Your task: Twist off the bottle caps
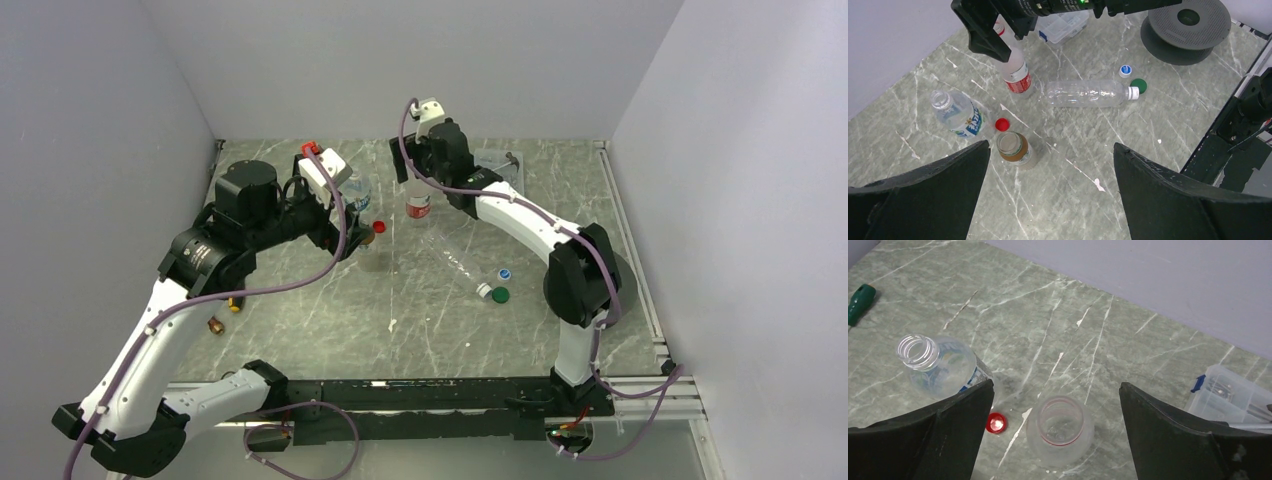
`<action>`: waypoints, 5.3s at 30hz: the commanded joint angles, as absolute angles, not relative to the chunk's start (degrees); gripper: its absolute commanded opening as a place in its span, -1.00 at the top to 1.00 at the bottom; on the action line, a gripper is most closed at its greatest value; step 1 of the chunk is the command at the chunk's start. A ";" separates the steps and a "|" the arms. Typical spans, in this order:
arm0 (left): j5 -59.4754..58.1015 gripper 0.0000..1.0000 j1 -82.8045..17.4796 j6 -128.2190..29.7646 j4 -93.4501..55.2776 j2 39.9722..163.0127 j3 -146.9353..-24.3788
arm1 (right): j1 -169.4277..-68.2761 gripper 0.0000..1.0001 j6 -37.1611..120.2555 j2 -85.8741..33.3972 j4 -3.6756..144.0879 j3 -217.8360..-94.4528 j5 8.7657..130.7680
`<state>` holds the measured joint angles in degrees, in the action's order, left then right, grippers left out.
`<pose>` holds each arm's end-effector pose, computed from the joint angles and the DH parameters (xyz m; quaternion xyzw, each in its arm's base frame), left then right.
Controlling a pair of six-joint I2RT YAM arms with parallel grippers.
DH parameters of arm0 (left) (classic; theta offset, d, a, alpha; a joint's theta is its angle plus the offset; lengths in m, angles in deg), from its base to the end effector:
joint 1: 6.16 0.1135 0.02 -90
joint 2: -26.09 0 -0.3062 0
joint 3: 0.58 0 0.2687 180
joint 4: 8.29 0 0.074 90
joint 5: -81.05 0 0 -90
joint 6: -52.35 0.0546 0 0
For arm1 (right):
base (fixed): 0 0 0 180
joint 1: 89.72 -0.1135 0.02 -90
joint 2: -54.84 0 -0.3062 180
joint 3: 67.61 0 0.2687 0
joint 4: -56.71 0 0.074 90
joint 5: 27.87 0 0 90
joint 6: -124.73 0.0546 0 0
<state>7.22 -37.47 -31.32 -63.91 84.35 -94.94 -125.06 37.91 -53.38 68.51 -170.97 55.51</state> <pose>0.1589 -0.1144 0.4900 0.3377 0.7392 -0.2357 0.5329 0.4167 0.2877 0.3448 -0.1887 0.7790 0.1529 0.5781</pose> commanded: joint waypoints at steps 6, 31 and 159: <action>6.61 -0.99 -37.28 -32.35 -62.03 83.74 -95.81 | -123.91 -1.00 39.32 -46.08 72.99 -174.82 53.69; 12.62 -0.99 -37.27 -30.62 -64.61 86.62 -96.28 | -121.10 -1.00 55.67 -22.77 73.23 -127.11 61.52; 2.12 0.06 -45.63 -22.66 -36.64 76.16 -80.80 | -143.52 -0.95 54.42 -15.39 86.68 -174.27 54.99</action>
<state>4.64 -45.58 -9.53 -43.43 75.65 -78.44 -143.70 50.41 -13.32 93.84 -173.96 58.71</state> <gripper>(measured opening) 0.616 0.989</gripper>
